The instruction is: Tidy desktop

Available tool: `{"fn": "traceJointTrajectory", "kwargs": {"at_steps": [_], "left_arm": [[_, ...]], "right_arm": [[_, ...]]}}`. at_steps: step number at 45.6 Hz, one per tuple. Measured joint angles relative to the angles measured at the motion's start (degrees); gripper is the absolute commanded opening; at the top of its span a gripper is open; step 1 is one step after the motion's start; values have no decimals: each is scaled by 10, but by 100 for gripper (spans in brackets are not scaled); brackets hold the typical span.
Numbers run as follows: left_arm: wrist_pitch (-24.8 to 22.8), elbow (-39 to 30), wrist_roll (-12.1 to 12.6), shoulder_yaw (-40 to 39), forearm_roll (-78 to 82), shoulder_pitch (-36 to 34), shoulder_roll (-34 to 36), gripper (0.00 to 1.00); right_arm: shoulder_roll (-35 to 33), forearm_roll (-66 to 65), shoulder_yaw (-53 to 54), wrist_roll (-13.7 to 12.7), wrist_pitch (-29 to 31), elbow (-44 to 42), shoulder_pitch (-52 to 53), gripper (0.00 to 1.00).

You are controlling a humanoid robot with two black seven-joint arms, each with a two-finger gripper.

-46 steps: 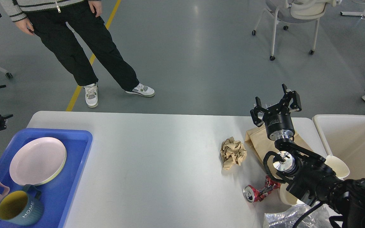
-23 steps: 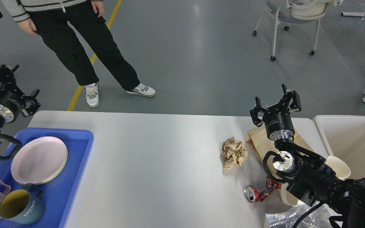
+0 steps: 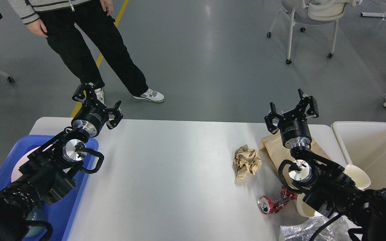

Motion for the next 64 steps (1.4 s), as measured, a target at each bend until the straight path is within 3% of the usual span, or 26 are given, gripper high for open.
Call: {"fn": "traceJointTrajectory", "kwargs": {"at_steps": [9, 17, 30, 45, 64], "left_arm": [[-1, 0, -6, -14, 4, 3, -31, 98], [-1, 0, -58, -8, 6, 5, -37, 98], [-69, 0, -71, -17, 2, 40, -2, 98], [-79, 8, -115, -20, 5, 47, -4, 98], [-79, 9, -121, -20, 3, 48, -5, 98]], "right_arm": [[0, 0, 0, 0, 0, 0, 0, 100], [0, 0, 0, 0, 0, 0, 0, 100], [0, 0, 0, 0, 0, 0, 0, 100], [0, 0, 0, 0, 0, 1, 0, 100], [0, 0, 0, 0, 0, 1, 0, 100]]}}
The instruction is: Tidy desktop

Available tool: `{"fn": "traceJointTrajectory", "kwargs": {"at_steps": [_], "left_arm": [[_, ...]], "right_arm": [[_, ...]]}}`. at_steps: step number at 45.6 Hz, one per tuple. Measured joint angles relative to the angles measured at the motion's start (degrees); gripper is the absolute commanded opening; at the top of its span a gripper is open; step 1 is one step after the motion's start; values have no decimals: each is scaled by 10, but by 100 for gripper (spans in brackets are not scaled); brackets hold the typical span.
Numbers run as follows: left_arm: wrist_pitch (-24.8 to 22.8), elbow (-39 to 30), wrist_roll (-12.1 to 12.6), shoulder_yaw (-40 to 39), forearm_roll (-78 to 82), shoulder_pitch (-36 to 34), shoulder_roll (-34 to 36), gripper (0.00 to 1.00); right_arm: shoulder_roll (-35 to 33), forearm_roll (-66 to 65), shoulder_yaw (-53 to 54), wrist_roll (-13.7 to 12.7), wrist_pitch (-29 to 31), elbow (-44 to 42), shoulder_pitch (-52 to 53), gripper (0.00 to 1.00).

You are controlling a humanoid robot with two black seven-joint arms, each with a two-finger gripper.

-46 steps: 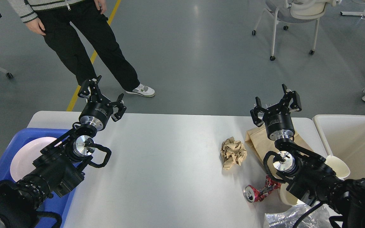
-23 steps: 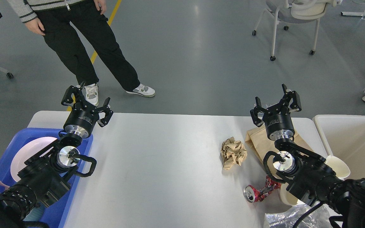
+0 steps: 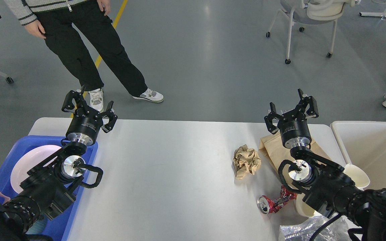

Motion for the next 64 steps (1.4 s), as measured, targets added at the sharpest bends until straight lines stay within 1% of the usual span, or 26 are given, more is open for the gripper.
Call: {"fn": "traceJointTrajectory", "kwargs": {"at_steps": [25, 29, 33, 39, 47, 52, 53, 59, 64], "left_arm": [[1, 1, -1, 0, 0, 0, 0, 98], [1, 1, -1, 0, -1, 0, 0, 98], [1, 1, -1, 0, -1, 0, 0, 98], [1, 1, -1, 0, -1, 0, 0, 98], [1, 1, -1, 0, -1, 0, 0, 98], [1, 1, -1, 0, -1, 0, 0, 98], [1, 1, -1, 0, -2, 0, 0, 98], [1, 1, -1, 0, -2, 0, 0, 98], [1, 1, -1, -1, -2, 0, 0, 98]], "right_arm": [[-1, 0, -1, -1, -4, -2, 4, 100], [10, 0, -5, -2, -6, -6, 9, 100], [24, -2, -15, -2, -8, -8, 20, 100], [13, -2, -54, -2, -9, -11, 47, 100], [-52, -2, -141, -2, -9, -7, 111, 100], [-97, -13, -213, -2, -6, 3, 157, 100], [-128, -19, -247, -2, -4, 18, 175, 100], [-215, -34, -337, -2, -3, 83, 232, 100], [-262, -47, -430, -2, -1, 130, 288, 100]]}}
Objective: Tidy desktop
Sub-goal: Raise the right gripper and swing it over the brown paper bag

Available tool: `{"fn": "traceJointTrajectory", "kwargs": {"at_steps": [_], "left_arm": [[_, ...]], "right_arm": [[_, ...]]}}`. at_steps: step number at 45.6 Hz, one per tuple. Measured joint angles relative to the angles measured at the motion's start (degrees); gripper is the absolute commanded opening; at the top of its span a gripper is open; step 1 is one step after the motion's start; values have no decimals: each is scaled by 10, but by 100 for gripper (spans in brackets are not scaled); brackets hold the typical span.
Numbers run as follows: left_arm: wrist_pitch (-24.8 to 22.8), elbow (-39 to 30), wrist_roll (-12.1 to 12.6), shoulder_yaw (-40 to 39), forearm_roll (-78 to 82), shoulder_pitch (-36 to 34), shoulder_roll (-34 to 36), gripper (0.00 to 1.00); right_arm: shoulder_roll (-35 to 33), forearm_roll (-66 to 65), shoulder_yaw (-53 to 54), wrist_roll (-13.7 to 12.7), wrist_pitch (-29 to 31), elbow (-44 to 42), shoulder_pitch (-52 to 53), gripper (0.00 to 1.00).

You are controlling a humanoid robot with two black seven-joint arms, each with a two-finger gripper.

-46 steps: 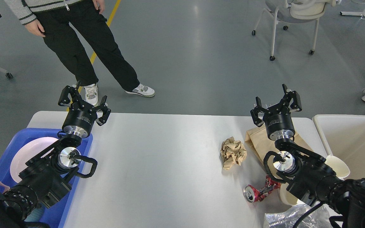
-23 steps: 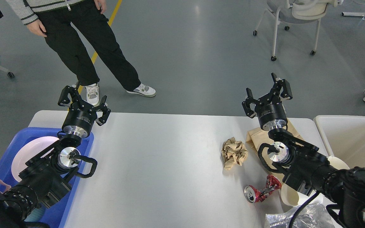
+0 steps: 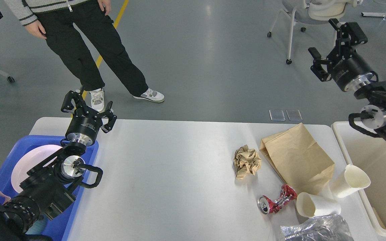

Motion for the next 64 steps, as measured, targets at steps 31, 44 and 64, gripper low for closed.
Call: {"fn": "traceJointTrajectory", "kwargs": {"at_steps": [31, 44, 64], "left_arm": [[0, 0, 0, 0, 0, 0, 0, 98], [0, 0, 0, 1, 0, 0, 0, 98], [-1, 0, 0, 1, 0, 0, 0, 98]], "right_arm": [[-77, -155, -310, -139, 173, 169, 208, 100], [-44, -315, -345, -367, 177, 260, 337, 100], [102, -192, -436, -382, 229, 505, 569, 100]]}}
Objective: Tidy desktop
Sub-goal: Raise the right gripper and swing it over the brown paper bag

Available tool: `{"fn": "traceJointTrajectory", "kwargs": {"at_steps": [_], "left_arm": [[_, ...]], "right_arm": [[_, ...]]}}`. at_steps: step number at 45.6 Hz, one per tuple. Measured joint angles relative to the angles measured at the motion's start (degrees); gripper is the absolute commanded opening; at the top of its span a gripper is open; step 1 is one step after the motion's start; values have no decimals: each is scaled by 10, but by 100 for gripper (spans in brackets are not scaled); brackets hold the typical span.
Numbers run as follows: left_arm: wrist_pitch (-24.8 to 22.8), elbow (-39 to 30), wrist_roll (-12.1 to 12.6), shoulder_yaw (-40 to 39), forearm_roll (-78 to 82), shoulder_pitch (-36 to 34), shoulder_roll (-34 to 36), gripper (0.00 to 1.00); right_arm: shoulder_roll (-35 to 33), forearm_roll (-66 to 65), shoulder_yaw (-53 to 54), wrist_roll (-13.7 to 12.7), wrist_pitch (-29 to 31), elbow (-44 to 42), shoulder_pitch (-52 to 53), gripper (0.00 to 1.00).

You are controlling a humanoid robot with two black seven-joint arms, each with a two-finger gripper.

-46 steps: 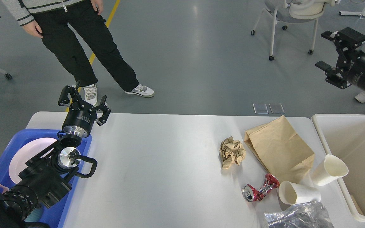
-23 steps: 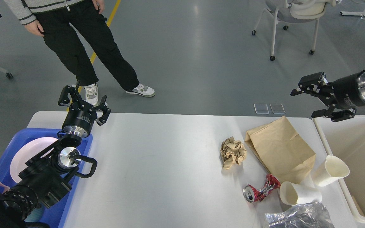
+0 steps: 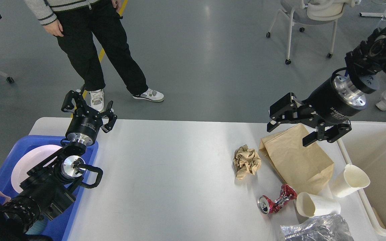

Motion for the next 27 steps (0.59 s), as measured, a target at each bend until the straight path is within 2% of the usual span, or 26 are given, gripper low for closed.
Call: {"fn": "traceJointTrajectory", "kwargs": {"at_steps": [3, 6, 11, 14, 16, 21, 27], "left_arm": [[0, 0, 0, 0, 0, 0, 0, 98], [0, 0, 0, 0, 0, 0, 0, 98], [0, 0, 0, 0, 0, 0, 0, 98], [0, 0, 0, 0, 0, 0, 0, 98], [0, 0, 0, 0, 0, 0, 0, 98], [0, 0, 0, -1, 0, 0, 0, 98], [0, 0, 0, -1, 0, 0, 0, 98]], "right_arm": [[10, 18, -4, -6, 19, 7, 10, 100], [18, 23, -11, -26, 25, 19, 21, 100], [23, 25, -17, -108, 27, 50, 38, 100], [21, 28, -21, -142, 24, 67, 42, 100], [16, 30, -29, -153, 18, 79, 42, 100], [-9, 33, -56, -159, 3, 94, 37, 100], [-87, 33, -79, -164, -26, 96, -13, 100]]}}
